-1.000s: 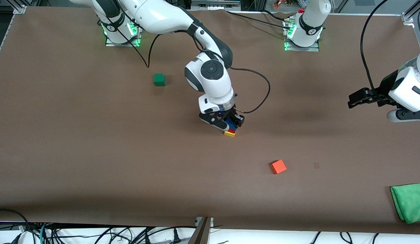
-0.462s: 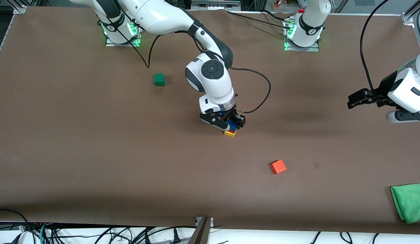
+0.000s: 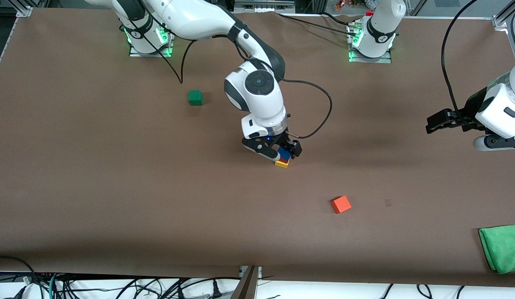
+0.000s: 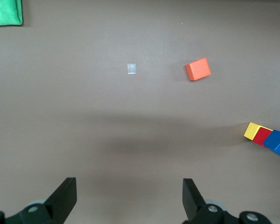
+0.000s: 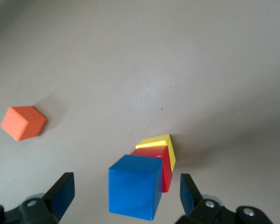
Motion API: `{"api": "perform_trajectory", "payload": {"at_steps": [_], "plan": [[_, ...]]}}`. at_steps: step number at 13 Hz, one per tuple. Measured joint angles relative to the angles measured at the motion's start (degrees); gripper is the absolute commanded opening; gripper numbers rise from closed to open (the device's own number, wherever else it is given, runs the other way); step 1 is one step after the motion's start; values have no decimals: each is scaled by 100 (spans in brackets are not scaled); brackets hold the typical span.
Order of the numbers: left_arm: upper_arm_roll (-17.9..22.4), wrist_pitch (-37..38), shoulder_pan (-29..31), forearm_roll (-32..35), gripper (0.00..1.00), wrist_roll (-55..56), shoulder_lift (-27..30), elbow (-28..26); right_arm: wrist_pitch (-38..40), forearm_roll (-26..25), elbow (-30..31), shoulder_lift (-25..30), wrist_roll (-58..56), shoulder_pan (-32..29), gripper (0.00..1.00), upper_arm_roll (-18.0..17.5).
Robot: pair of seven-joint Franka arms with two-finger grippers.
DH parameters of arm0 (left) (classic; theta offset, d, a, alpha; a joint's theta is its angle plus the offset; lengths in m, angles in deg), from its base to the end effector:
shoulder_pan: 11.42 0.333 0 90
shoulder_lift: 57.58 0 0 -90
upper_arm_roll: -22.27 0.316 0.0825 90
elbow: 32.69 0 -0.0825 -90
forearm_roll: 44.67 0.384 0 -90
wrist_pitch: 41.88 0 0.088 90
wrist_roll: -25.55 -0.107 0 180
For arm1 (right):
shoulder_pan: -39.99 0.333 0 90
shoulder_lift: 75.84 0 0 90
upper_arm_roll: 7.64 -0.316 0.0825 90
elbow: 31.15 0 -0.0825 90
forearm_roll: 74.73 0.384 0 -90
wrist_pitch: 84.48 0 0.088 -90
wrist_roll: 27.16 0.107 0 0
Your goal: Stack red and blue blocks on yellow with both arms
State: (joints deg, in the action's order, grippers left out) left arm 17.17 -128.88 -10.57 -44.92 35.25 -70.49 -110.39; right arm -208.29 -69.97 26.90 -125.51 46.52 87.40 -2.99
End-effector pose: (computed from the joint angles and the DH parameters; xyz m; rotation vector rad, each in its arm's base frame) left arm 0.6155 -0.0397 0.5892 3.1198 0.1509 -0.1009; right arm 0.5677 0.5628 0.3591 -2.7813 0.7678 -0.1946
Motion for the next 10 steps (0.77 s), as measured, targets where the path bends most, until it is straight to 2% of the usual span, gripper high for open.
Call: {"api": "perform_trajectory", "payload": {"at_steps": [3,5,7,10], "plan": [[-5,-2,0,0,100,0,-17,1,1050,15,136,737,-703,-287,100,285],[-3,-5,3,0,100,0,-33,1,1573,173,530,1359,-1575,-675,100,334],[0,-8,7,4,100,0,-37,2,1901,335,1212,2112,-2457,-1018,100,387],[2,-11,29,7,100,0,-41,3,2281,353,2583,3472,-3896,-1400,100,610]]}}
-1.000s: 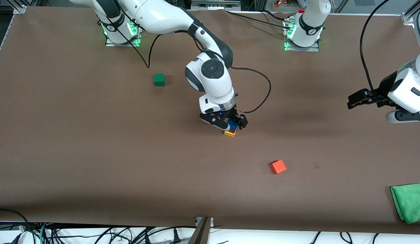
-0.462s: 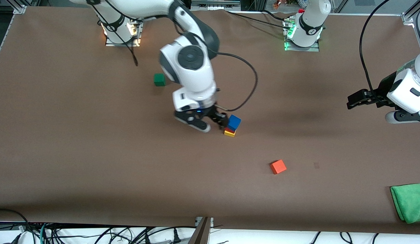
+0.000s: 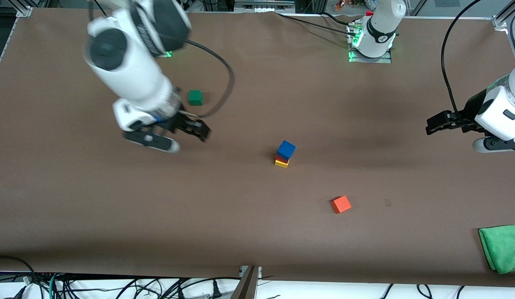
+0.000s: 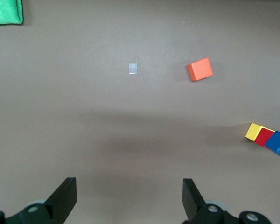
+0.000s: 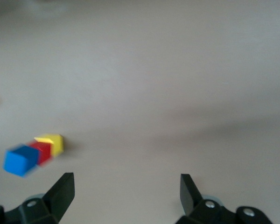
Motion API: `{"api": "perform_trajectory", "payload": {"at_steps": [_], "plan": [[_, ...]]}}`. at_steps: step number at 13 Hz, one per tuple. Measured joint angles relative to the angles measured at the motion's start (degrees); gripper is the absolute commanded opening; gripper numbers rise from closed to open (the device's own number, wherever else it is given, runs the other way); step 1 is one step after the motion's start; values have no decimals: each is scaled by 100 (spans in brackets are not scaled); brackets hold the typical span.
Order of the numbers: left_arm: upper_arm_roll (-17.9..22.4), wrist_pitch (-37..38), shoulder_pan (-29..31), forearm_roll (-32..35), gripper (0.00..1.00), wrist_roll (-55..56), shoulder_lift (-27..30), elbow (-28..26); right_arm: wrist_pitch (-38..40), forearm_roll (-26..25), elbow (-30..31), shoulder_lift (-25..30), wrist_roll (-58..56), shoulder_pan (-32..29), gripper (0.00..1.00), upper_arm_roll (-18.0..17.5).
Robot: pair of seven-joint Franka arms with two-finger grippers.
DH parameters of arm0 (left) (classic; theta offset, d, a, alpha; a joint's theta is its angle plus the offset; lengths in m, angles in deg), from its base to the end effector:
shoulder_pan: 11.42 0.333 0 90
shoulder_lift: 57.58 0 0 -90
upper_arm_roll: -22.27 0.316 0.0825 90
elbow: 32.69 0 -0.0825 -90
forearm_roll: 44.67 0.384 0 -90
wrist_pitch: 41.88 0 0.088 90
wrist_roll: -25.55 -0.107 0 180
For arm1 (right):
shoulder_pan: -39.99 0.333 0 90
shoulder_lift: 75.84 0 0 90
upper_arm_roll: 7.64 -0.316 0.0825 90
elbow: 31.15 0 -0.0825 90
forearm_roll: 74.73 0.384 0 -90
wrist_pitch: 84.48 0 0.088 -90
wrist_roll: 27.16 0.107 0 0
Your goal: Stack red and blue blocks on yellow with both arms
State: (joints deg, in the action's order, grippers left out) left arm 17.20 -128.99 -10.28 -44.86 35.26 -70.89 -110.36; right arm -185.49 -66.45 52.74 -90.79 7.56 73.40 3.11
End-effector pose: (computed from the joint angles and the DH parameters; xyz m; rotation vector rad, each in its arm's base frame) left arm 0.6177 -0.0362 0.5852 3.1200 0.1601 -0.1078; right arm 0.5844 0.2729 0.5388 -3.0187 0.3454 0.0123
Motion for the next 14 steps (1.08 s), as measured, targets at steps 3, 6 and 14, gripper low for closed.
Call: {"api": "perform_trajectory", "payload": {"at_steps": [3,6,14], "plan": [[17,-18,11,0,100,0,-5,1,511,-77,989,1198,-1326,-694,100,25],[58,-29,66,0,100,0,-5,1,560,-299,1630,1866,-2476,-1415,100,-46],[-25,-32,36,0,100,0,-5,1,454,-682,1406,1816,-2682,-1520,100,-365]]}}
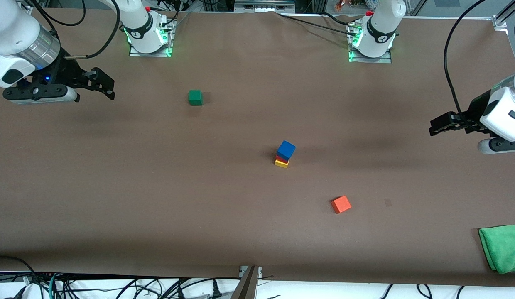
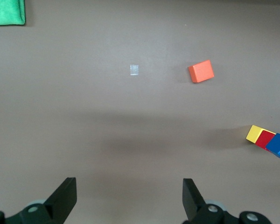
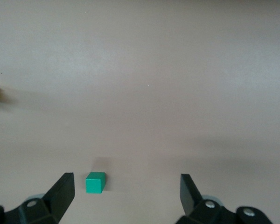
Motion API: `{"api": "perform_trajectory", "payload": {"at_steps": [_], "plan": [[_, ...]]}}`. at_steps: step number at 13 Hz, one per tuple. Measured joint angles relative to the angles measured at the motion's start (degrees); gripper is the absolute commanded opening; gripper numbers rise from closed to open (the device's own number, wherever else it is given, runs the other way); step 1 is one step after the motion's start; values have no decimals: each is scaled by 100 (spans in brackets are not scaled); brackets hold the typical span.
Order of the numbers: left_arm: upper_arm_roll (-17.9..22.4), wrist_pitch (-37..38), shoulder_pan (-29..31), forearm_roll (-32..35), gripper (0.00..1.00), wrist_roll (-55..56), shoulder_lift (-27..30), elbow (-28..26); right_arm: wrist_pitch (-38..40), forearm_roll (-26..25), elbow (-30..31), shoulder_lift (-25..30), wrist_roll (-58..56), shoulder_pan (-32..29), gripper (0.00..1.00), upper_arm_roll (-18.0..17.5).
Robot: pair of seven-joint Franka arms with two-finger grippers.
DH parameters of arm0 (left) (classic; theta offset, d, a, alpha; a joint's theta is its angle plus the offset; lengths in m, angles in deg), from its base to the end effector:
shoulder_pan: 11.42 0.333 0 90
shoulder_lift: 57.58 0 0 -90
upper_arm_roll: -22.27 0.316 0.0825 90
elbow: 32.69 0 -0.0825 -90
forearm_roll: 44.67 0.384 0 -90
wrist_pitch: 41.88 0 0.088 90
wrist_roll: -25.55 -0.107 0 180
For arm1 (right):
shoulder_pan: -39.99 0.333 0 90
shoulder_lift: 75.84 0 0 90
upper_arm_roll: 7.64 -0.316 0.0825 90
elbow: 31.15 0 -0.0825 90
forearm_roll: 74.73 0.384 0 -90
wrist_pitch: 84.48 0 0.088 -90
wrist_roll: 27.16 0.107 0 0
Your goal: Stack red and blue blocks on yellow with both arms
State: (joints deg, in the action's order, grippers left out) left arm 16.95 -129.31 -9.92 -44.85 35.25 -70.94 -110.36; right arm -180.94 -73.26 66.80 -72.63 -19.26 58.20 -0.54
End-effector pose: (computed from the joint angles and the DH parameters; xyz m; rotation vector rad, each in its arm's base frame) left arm 0.6186 -0.0347 0.5852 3.1185 0.1630 -0.1004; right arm 0.5351 0.1058 0.5991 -3.1034 -0.0832 -0.0370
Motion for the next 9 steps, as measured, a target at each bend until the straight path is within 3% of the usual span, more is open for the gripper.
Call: {"api": "perform_trajectory", "payload": {"at_steps": [9], "plan": [[22,-14,10,0,100,0,0,18,12,-9,-100,-43,-15,-18,100,16]]}}
